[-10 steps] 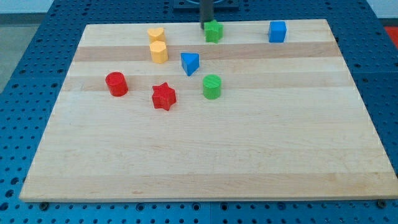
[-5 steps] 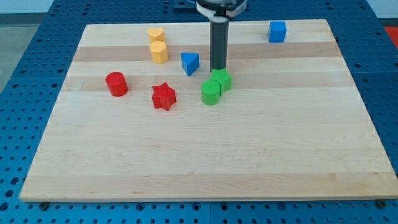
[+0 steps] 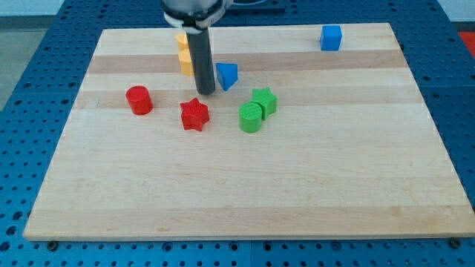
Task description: Push the green star to the right of the green circle and red circle
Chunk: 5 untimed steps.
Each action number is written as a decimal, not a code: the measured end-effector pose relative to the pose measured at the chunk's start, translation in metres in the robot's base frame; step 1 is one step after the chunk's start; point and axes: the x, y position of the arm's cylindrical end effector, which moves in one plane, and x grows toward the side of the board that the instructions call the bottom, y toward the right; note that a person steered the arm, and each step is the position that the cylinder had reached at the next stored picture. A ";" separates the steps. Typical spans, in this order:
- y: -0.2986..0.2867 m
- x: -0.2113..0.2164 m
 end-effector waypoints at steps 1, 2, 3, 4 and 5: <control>0.082 -0.002; 0.120 -0.025; 0.093 -0.007; 0.065 -0.003; 0.043 -0.051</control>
